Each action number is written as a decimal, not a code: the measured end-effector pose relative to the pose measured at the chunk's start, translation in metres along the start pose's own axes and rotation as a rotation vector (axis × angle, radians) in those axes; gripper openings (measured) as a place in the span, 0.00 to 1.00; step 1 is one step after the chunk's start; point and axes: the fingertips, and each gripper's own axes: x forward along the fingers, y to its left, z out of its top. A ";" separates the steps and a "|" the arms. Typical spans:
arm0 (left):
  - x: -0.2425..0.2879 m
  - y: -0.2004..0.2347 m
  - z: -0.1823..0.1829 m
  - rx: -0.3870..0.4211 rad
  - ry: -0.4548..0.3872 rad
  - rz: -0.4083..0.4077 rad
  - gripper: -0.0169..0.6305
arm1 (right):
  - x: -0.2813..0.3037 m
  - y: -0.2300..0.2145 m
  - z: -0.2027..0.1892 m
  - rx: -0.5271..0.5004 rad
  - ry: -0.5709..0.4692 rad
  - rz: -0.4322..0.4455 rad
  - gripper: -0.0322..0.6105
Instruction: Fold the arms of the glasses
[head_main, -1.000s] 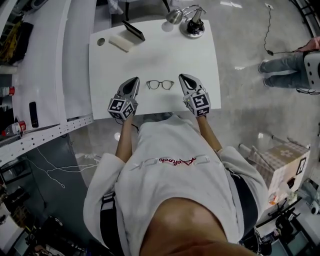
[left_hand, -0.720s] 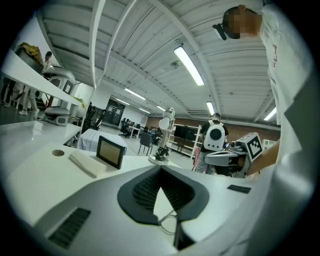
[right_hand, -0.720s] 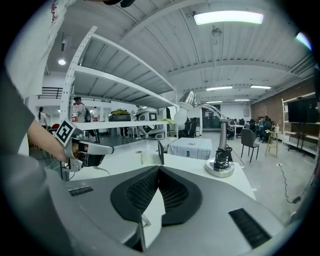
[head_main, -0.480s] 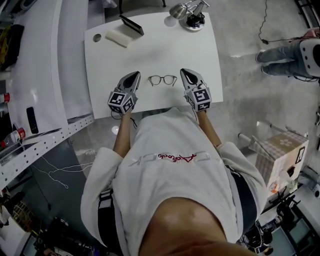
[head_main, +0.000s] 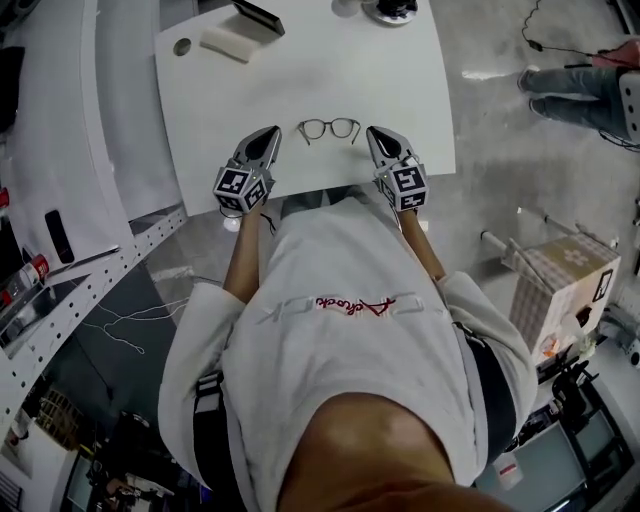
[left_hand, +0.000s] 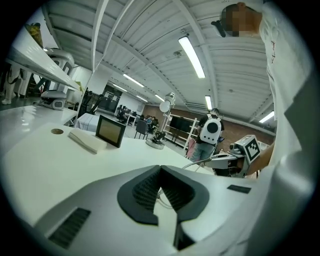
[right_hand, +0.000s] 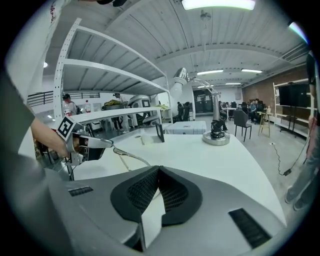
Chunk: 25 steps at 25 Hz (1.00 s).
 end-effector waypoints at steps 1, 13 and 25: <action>0.000 0.000 -0.003 -0.001 0.008 -0.005 0.06 | -0.001 0.001 -0.005 0.005 0.006 0.001 0.08; 0.010 -0.016 -0.035 0.422 0.262 -0.129 0.06 | -0.003 0.011 -0.036 -0.310 0.180 0.097 0.08; 0.021 -0.017 -0.051 0.766 0.390 -0.142 0.06 | 0.008 0.011 -0.062 -0.816 0.344 0.208 0.08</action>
